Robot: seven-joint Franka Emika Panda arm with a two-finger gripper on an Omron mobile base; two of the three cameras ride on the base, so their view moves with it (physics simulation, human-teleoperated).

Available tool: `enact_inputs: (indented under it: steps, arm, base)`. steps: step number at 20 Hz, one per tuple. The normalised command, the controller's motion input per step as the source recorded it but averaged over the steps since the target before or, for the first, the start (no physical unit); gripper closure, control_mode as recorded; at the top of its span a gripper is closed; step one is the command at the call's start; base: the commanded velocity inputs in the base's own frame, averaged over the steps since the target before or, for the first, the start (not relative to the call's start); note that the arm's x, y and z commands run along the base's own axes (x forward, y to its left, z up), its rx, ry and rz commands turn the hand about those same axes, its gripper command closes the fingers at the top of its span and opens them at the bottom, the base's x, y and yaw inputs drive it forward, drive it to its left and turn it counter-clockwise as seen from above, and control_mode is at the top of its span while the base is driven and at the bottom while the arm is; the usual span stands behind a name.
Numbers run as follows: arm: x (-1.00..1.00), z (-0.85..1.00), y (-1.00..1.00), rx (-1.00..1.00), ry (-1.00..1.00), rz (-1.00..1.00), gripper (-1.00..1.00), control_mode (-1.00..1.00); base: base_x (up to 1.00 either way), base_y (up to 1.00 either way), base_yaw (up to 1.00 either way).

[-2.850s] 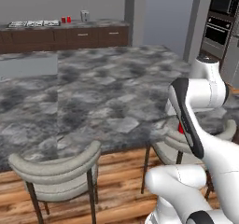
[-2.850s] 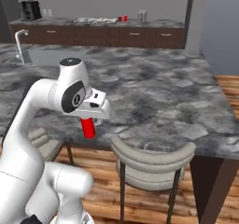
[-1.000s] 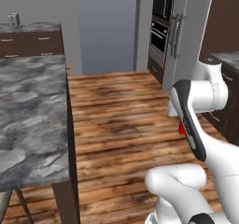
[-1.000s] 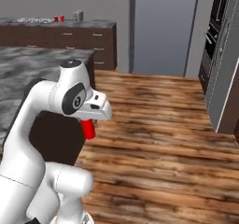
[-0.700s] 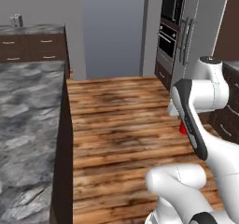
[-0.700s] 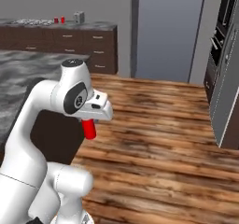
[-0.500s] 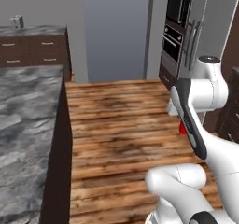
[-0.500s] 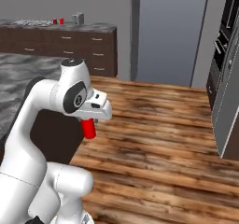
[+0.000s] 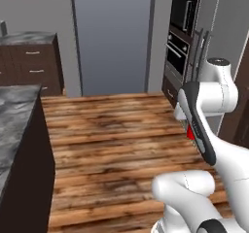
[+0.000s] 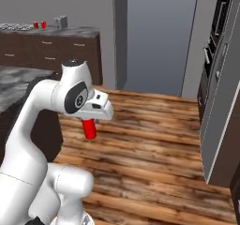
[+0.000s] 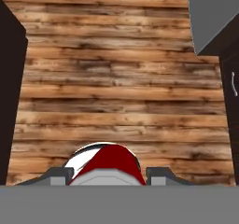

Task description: Four empty soda cans are scattered around the kitchen. Gather all the cans and cluster them next to the stove for recycling.

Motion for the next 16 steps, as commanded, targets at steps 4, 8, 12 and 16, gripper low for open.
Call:
enact_inputs:
  steps: [4, 8, 12, 16]
  arm:
    - [0.0, 0.0, 0.0, 0.0, 0.0, 0.0, 1.0, 1.0]
    - [0.0, 0.0, 0.0, 0.0, 0.0, 0.0, 1.0, 1.0]
    - [0.0, 0.0, 0.0, 0.0, 0.0, 0.0, 1.0, 1.0]
    - [0.0, 0.0, 0.0, 0.0, 0.0, 0.0, 1.0, 1.0]
  base:
    - [1.0, 0.01, 0.0]
    - [1.0, 0.03, -0.05]
    - [1.0, -0.11, -0.04]
    - [1.0, -0.05, -0.04]
